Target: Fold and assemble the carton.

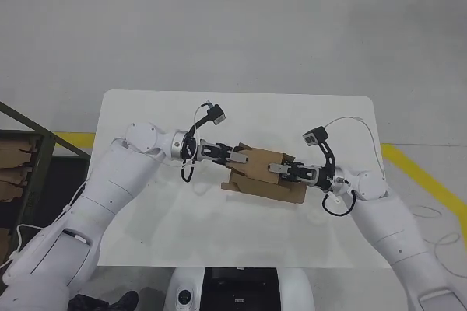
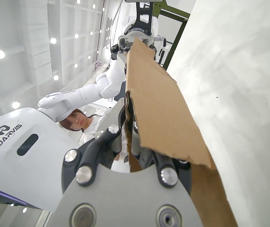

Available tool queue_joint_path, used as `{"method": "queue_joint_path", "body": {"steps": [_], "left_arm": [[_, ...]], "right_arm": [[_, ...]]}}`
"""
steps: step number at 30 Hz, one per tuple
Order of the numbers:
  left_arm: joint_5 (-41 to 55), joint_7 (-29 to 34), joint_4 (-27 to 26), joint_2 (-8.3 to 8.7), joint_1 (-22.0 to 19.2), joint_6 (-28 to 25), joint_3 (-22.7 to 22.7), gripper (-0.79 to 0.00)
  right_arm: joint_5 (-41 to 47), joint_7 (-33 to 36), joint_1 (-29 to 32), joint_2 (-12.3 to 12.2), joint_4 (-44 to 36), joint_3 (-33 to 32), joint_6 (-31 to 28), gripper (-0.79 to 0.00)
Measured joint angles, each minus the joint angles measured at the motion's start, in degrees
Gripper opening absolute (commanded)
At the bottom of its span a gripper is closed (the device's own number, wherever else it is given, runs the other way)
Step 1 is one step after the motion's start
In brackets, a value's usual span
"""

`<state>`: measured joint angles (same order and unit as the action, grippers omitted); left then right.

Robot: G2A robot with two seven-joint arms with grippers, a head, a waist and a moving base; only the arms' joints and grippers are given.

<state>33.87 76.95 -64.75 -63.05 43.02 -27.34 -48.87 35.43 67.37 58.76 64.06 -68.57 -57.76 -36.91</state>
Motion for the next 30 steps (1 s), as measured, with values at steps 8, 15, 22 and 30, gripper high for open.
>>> {"method": "queue_joint_path", "body": {"steps": [8, 15, 22, 30], "left_arm": [[0.42, 0.3, -0.48, 0.32, 0.11, 0.3, -0.42, 0.0], [1.04, -0.02, -1.34, 0.59, 0.57, -0.02, -1.14, 0.0], [2.17, -1.32, -2.87, 1.05, 1.46, -1.32, -2.94, 0.0], [3.76, -0.59, -5.55, 1.35, 2.39, -0.59, -3.69, 0.0]], "right_arm": [[-2.24, -1.1, 0.28, -0.13, -0.07, -0.44, -1.1, -0.785], [-3.66, -2.42, 0.39, 0.03, 0.54, -0.39, -1.03, -0.785], [-5.64, -4.69, 0.4, 0.27, 1.34, -0.13, -0.68, -0.785], [-6.92, -7.09, 0.41, 0.64, 1.72, 0.3, 0.19, -0.785]]}}
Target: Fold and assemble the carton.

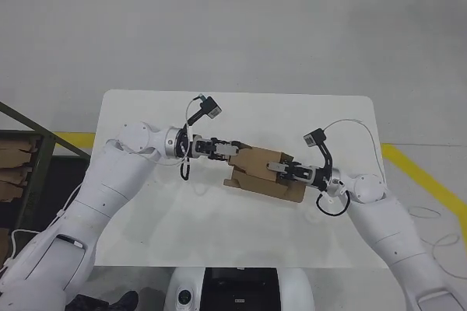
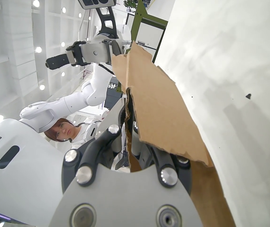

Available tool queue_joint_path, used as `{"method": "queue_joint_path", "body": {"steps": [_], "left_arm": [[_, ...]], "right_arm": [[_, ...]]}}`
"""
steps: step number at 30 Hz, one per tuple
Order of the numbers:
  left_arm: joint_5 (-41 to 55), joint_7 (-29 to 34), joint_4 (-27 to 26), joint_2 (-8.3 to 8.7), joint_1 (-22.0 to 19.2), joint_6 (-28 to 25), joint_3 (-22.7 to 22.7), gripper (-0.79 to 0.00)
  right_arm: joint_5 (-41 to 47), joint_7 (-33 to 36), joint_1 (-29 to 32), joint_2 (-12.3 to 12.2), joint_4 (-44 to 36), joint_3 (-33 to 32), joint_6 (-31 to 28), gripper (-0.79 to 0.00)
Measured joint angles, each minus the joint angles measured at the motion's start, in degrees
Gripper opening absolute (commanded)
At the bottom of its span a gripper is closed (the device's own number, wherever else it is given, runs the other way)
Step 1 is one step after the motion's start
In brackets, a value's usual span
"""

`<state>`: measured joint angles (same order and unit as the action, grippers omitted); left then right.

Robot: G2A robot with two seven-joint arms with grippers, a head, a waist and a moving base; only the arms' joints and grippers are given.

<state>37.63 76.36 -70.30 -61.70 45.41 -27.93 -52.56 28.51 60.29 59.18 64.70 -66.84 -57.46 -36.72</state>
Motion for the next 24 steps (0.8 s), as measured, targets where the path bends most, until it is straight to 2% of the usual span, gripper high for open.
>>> {"method": "queue_joint_path", "body": {"steps": [10, 24], "left_arm": [[1.84, -0.06, -1.51, -0.47, -0.65, -0.05, 0.26, 0.0], [0.23, 0.19, 1.57, -2.88, -3.96, 0.24, 5.09, 0.0]], "right_arm": [[-1.36, -2.54, 0.12, 0.39, 0.02, 0.27, 0.74, -0.785], [-1.35, -2.94, 0.95, 0.51, -1.52, -0.41, 0.75, -0.785]]}}
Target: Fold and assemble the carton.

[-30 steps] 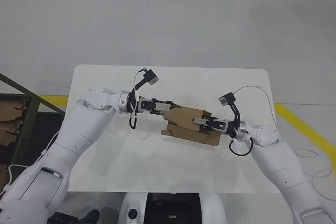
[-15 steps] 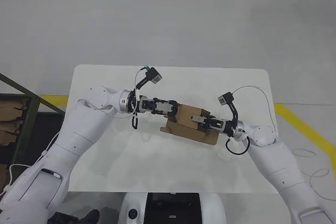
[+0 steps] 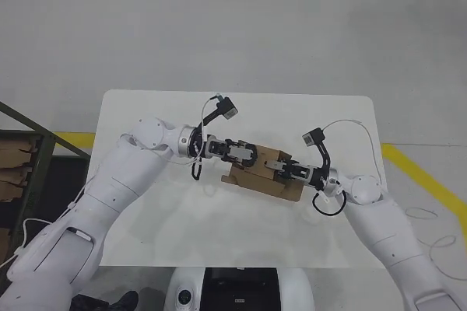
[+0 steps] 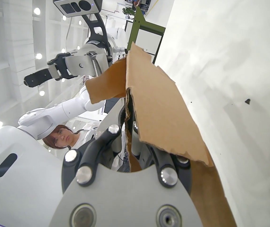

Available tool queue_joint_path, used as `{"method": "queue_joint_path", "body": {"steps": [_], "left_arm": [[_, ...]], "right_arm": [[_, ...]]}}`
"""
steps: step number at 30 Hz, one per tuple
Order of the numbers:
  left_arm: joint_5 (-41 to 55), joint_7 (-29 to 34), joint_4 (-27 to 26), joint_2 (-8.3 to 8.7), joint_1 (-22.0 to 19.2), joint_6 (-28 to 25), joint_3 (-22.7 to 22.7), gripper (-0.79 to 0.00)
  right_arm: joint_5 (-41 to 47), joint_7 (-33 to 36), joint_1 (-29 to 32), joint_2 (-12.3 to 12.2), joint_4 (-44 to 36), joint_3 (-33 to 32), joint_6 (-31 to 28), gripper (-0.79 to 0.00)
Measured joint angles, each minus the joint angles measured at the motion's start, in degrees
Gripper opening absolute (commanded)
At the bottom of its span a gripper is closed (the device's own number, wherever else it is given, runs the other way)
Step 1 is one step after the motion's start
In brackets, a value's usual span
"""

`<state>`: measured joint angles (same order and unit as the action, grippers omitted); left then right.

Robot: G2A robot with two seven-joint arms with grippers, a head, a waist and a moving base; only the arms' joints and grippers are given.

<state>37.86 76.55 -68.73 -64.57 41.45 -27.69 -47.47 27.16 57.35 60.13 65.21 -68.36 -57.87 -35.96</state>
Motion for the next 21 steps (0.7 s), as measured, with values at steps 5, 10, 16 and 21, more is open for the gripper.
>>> {"method": "queue_joint_path", "body": {"steps": [5, 10, 16, 21], "left_arm": [[-5.55, -3.27, -0.06, -0.61, -1.25, -0.15, 1.04, 0.0], [-7.71, -4.96, -1.34, -0.86, -1.22, 0.25, 1.11, 0.0], [-7.1, -5.82, -0.89, -0.34, 0.05, -0.85, -1.57, 0.0], [-7.11, -6.17, -0.86, 0.79, 2.42, -1.16, -5.23, 0.0]], "right_arm": [[-0.48, 0.14, 0.65, -0.15, -1.35, -0.6, -0.2, -0.785], [-0.9, 0.02, 1.22, -0.25, -2.06, -1.05, 0.2, -0.785], [-0.3, -0.13, 1.85, -0.44, -2.07, -2.11, 0.32, -0.785], [0.53, 0.38, 2.11, -0.69, -2.09, -3.41, 0.36, -0.785]]}}
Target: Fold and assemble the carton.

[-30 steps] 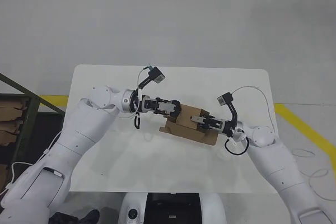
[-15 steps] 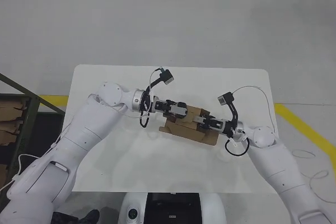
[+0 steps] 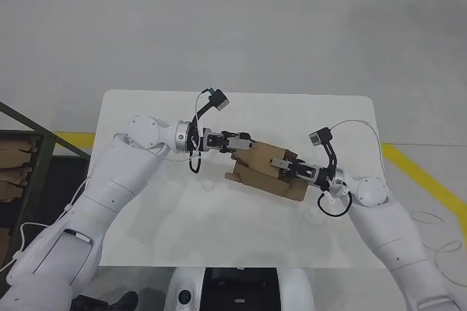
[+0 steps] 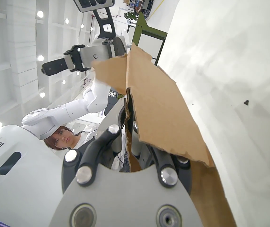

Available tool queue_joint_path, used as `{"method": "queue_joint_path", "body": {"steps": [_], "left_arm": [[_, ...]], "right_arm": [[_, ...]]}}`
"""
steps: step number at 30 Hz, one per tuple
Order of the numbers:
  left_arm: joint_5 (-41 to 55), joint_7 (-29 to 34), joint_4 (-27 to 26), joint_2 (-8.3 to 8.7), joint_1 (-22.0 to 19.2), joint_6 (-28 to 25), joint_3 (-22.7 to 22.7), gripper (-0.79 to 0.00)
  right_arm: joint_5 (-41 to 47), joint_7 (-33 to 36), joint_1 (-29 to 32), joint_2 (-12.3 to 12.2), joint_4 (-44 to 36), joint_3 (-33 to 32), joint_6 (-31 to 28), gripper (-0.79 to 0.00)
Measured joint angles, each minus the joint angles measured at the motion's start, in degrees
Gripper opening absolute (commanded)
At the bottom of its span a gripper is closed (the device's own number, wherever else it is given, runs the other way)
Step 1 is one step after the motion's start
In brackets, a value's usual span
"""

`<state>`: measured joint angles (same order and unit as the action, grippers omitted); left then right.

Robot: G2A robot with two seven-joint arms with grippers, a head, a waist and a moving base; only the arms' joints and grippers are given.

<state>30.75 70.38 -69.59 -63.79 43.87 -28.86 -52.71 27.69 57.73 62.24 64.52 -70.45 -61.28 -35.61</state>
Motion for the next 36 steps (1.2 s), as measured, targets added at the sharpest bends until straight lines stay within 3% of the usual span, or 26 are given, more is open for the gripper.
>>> {"method": "queue_joint_path", "body": {"steps": [10, 36], "left_arm": [[-0.68, -0.5, -1.15, 0.77, 2.43, 1.67, -2.69, 0.0], [0.88, 1.16, 3.04, -1.6, -0.38, 2.18, 0.94, 0.0]], "right_arm": [[0.52, 1.67, 0.26, 0.2, -0.79, 0.7, 0.32, -0.785], [2.91, 6.14, -0.58, 1.1, -1.06, 3.4, 1.19, -0.785]]}}
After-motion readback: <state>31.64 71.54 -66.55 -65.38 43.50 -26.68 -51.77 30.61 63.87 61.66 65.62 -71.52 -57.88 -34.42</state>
